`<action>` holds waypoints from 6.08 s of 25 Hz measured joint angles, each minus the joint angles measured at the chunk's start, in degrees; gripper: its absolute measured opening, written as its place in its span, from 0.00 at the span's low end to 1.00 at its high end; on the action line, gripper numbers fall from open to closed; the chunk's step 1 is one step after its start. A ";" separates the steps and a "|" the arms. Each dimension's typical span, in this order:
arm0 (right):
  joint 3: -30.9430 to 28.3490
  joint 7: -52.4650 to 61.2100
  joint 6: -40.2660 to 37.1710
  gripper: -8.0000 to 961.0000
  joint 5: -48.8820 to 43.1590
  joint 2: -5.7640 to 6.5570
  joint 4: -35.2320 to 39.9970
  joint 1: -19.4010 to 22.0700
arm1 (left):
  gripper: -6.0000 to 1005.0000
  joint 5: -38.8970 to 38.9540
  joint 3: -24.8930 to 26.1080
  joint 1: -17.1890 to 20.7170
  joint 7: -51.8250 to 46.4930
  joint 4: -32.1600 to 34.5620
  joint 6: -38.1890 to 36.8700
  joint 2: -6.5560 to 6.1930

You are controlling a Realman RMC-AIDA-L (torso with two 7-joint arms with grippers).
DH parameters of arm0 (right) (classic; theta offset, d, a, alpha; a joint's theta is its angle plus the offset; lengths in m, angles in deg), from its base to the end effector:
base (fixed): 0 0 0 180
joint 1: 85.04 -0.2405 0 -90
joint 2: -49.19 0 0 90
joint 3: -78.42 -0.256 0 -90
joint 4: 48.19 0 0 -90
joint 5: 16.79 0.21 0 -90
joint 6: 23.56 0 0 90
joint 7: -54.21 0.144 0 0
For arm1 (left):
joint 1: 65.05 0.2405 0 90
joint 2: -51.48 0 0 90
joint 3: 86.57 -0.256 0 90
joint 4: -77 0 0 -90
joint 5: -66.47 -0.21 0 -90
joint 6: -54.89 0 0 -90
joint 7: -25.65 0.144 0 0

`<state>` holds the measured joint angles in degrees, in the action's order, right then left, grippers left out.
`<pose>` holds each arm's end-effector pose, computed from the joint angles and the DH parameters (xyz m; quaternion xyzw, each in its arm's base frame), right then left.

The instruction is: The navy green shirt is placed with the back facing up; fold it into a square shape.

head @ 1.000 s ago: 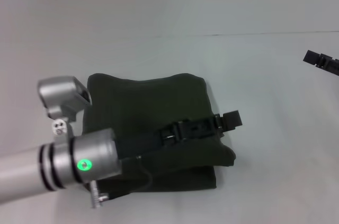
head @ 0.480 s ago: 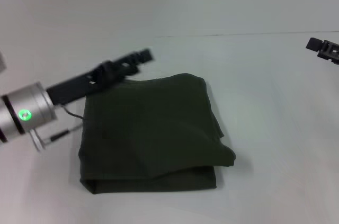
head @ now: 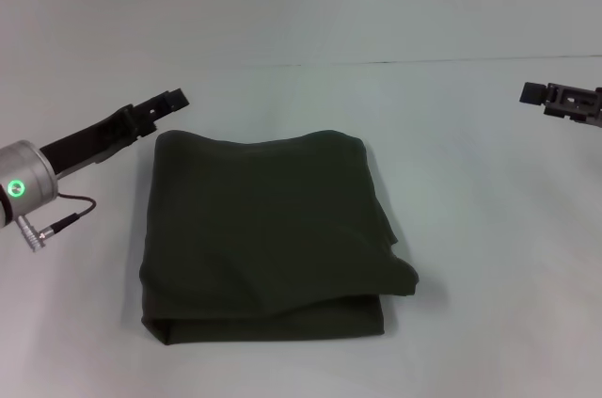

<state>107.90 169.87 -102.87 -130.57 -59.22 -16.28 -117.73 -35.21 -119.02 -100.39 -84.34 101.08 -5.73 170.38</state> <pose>0.3085 0.3768 0.0895 -0.7716 0.5206 0.2980 0.2119 -0.2893 0.3923 -0.0023 -0.6942 -0.5742 -0.3611 0.2408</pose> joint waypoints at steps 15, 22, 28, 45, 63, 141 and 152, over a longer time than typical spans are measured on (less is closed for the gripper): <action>0.28 2.04 0.70 0.90 -0.04 -0.50 0.63 -1.15 | 0.88 -0.03 -8.22 -0.82 4.19 0.40 14.14 1.99; 0.32 2.08 0.75 0.90 -0.04 -0.67 0.62 -1.15 | 0.87 -0.19 -10.19 -0.96 4.22 0.56 14.95 2.03; 0.40 2.11 0.75 0.90 -0.03 -0.68 0.60 -1.15 | 0.85 -0.45 -11.08 -1.25 4.25 0.55 15.56 2.12; 0.41 1.78 0.91 0.90 -0.03 -0.97 0.60 -0.97 | 0.65 -0.63 -12.54 -1.30 4.00 0.73 15.72 2.12; 1.24 1.05 0.92 0.90 -0.11 -1.19 0.59 -0.79 | 0.08 -0.17 -12.28 -2.42 3.85 0.61 17.05 2.26; 2.25 0.88 2.33 0.90 -0.05 -1.79 0.58 -1.41 | 0.93 3.80 -22.93 -1.60 13.80 -1.34 -3.69 5.53; 2.25 0.88 2.31 0.90 -0.03 -1.65 0.61 -1.23 | 0.93 4.65 -19.54 2.70 13.91 -0.15 -17.18 5.45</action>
<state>110.14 170.75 -100.55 -130.60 -60.87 -15.67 -118.96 -30.55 -138.56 -97.68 -70.44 100.92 -22.91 175.83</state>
